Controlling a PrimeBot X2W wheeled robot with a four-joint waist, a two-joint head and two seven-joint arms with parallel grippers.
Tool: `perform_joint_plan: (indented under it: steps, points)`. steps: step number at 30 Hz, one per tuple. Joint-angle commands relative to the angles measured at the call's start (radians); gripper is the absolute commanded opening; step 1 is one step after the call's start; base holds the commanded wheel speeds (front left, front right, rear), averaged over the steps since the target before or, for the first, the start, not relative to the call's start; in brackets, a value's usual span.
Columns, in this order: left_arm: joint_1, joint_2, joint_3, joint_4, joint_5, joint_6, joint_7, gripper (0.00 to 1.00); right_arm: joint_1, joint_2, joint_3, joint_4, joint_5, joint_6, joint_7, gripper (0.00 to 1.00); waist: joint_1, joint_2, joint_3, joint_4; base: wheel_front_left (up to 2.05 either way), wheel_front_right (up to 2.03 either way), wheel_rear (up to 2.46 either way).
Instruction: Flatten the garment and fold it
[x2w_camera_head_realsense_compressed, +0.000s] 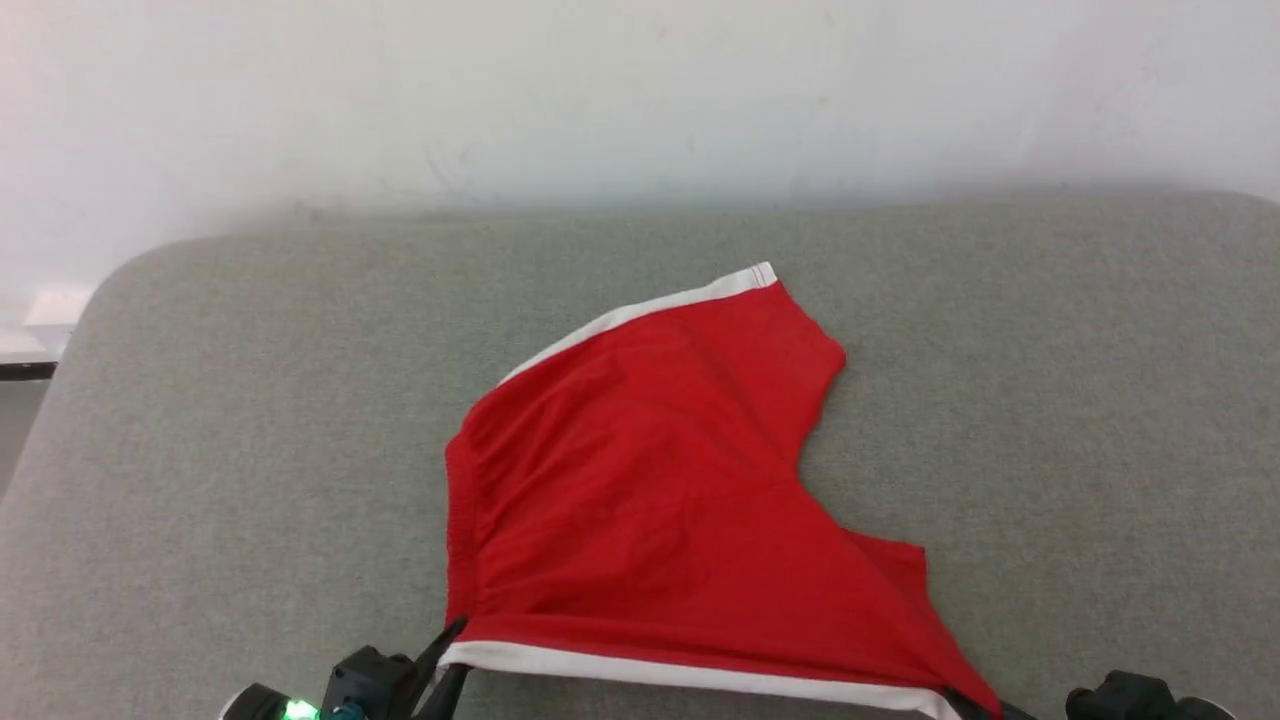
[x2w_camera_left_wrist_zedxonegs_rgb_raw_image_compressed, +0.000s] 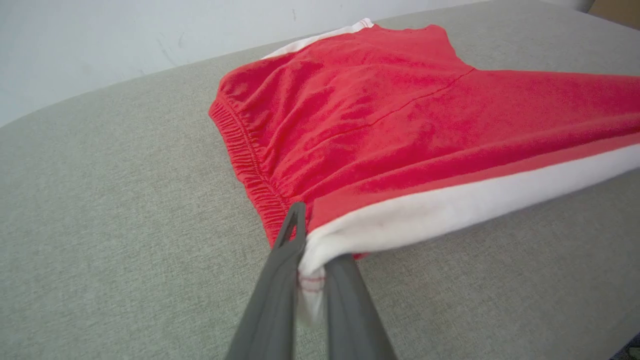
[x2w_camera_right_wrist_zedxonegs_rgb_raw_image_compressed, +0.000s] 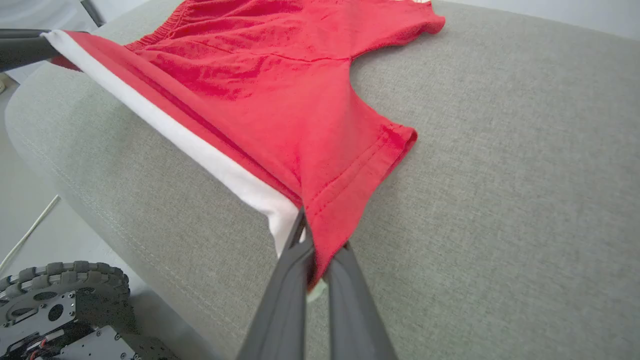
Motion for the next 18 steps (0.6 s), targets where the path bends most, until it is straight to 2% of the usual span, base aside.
perform_joint_plan:
  steps: [1, 5, 10, 14, 18]
  points:
    - [0.006, 0.009, 0.006, -0.018, -0.011, 0.012, 0.004, 0.0, 0.014, 0.021, -0.04, -0.024, -0.026, -0.002, 0.011, 0.0, 0.0004, 0.0, -0.01, 0.022, 0.0, 0.0, 0.0]
    - [-0.026, 0.001, 0.012, -0.035, -0.009, 0.012, 0.011, 0.0, -0.007, 0.044, -0.107, -0.076, -0.099, -0.002, 0.038, 0.0, 0.0004, 0.0, 0.005, 0.042, 0.0, 0.0, 0.0]
    - [-0.14, -0.023, 0.015, -0.012, 0.023, -0.012, 0.013, 0.0, -0.146, 0.049, -0.158, -0.101, -0.153, -0.002, 0.081, 0.0, 0.0004, 0.0, 0.06, 0.067, 0.0, 0.0, 0.0]
    - [-0.252, -0.061, 0.025, 0.036, 0.035, -0.045, 0.01, 0.0, -0.317, 0.025, -0.134, -0.065, -0.169, -0.002, 0.12, 0.0, 0.0004, 0.0, 0.129, 0.088, 0.0, 0.0, 0.0]
    - [-0.353, -0.102, 0.046, 0.094, 0.039, -0.064, -0.002, 0.0, -0.511, 0.017, -0.093, 0.026, -0.143, -0.002, 0.162, 0.0, 0.0004, 0.0, 0.205, 0.112, 0.0, 0.0, 0.0]
